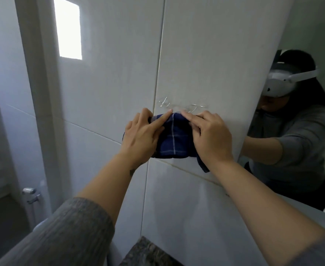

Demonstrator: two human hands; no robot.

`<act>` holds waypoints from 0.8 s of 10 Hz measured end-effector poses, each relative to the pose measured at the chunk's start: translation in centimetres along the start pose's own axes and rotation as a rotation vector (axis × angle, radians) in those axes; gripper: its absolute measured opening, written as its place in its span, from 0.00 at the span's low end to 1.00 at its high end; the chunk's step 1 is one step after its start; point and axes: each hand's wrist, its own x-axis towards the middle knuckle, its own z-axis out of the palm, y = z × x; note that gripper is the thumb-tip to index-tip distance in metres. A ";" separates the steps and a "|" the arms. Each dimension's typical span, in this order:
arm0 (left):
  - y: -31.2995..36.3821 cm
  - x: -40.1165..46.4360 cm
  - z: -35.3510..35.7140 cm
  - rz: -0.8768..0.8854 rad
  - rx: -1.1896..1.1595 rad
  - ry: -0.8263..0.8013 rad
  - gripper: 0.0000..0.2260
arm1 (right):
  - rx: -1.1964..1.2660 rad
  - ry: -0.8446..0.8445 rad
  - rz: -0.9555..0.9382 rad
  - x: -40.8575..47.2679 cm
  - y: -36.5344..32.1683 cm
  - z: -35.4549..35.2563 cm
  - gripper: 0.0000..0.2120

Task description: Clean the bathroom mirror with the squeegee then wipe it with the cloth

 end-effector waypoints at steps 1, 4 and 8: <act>0.2 0.5 0.2 -0.006 0.099 -0.078 0.24 | -0.145 -0.023 -0.059 0.7 0.4 -0.1 0.14; 1.3 0.6 2.4 -0.143 0.203 -0.298 0.26 | -0.443 -0.136 -0.137 0.6 1.0 1.2 0.14; 4.2 -4.4 1.7 -0.328 0.007 -0.418 0.22 | -0.196 -0.410 0.396 -4.6 -3.0 -0.4 0.26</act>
